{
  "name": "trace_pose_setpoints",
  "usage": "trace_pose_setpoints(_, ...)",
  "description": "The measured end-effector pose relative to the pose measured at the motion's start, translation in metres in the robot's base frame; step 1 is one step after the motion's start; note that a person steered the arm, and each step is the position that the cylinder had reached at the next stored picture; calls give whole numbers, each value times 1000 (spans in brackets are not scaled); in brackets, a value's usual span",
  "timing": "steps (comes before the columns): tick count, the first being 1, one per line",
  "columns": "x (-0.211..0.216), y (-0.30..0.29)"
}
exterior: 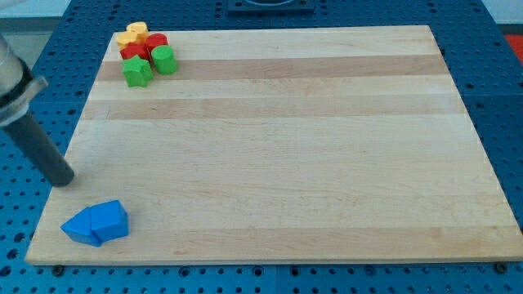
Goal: Move blue triangle along with blue cube towards right
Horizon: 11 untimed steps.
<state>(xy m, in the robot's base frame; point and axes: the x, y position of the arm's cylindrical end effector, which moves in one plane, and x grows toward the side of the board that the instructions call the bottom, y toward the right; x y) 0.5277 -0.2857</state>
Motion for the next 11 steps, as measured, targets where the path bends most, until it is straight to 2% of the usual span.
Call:
trace_pose_setpoints(2,47,-1)
trace_pose_setpoints(4,75,31)
trace_pose_setpoints(6,60,85)
trace_pose_setpoints(9,3,172)
trace_pose_setpoints(10,7,129)
trace_pose_setpoints(11,39,82)
